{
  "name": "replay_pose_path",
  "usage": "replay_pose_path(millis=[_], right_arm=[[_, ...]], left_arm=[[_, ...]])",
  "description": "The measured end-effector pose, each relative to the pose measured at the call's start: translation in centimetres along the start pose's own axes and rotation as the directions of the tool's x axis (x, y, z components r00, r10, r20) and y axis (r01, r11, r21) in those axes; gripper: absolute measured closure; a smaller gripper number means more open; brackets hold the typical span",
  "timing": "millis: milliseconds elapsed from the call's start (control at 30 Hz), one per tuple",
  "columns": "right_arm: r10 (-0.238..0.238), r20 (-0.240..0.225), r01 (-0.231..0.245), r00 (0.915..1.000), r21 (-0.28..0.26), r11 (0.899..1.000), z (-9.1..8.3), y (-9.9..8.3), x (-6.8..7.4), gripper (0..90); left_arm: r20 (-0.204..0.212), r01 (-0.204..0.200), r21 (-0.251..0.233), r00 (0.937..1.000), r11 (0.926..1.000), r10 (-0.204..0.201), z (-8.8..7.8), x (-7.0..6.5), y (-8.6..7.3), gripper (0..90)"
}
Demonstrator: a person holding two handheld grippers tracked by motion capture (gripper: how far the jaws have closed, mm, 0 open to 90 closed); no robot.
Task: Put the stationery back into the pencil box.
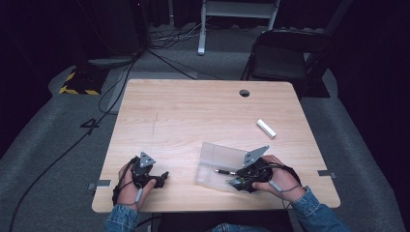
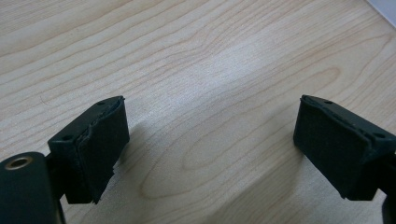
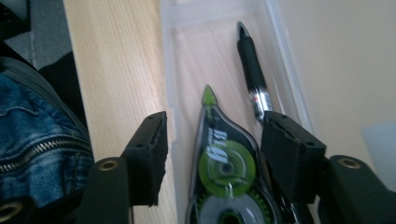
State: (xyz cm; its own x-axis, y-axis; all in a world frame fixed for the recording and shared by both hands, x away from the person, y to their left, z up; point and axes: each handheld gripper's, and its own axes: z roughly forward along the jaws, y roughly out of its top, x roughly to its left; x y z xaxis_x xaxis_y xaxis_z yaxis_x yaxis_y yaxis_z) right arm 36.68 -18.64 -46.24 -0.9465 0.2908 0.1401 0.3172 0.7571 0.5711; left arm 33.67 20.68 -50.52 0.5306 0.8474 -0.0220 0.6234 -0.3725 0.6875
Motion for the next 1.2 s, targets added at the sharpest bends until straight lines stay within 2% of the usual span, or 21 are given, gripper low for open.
replay_pose_path(millis=[467, 667, 900, 967, 1200], right_arm=[[-0.013, -0.027, 0.013, 0.9996, 0.013, 1.000, 0.38, -0.04, 0.17, 39.4], [-0.013, 0.000, 0.013, 0.9999, 0.018, 1.000, 0.39, -0.15, -0.06, 37.1], [-0.018, -0.027, 0.019, 0.9995, 0.025, 0.999, 0.47, -0.09, 0.19, 39.7], [-0.012, -0.032, 0.013, 0.9994, 0.023, 1.000, 0.40, -0.11, 0.15, 39.7], [-0.010, -0.006, 0.009, 0.9999, -0.008, 1.000, -0.30, 0.03, 0.01, 39.1]], left_arm=[[0.000, 0.000, 0.000, 1.0000, 1.0000, 0.000, 0.00, 0.00, 0.00, 10.8], [0.000, 0.001, -0.001, 1.0000, 1.0000, -0.001, 0.00, 0.00, 0.00, 10.8], [0.000, 0.000, 0.000, 1.0000, 1.0000, 0.000, 0.00, 0.00, 0.00, 10.8], [0.000, 0.000, 0.000, 1.0000, 1.0000, 0.000, 0.00, 0.00, 0.00, 10.8], [0.000, 0.000, 0.000, 1.0000, 1.0000, 0.000, 0.00, 0.00, 0.00, 10.8]])
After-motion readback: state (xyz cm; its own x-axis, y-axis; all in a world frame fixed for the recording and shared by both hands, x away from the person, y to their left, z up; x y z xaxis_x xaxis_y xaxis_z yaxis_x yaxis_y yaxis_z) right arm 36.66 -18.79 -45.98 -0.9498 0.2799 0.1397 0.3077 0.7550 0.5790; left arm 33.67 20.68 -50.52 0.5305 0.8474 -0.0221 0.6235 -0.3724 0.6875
